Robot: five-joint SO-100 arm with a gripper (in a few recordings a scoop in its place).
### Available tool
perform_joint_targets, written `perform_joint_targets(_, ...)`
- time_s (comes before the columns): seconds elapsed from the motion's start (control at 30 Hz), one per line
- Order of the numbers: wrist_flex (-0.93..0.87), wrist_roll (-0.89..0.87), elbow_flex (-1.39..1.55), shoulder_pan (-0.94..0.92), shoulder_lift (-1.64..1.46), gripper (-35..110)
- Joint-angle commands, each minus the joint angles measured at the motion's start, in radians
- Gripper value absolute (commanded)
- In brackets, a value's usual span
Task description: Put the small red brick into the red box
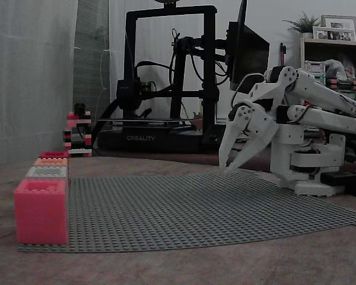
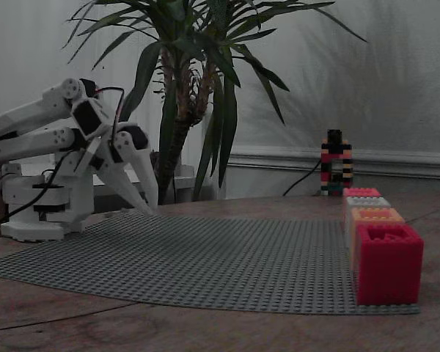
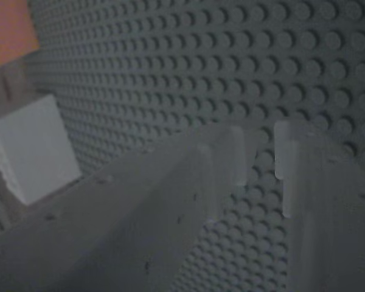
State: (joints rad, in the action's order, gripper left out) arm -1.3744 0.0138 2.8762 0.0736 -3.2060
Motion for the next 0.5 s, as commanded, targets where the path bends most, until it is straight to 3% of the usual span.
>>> perform_joint_targets(0.0, -0.031, -0.003, -0.015, 0.026, -0.014, 0)
perform_joint_targets(0.47, -0.031, -0.011, -0.015, 0.008, -0.014, 0)
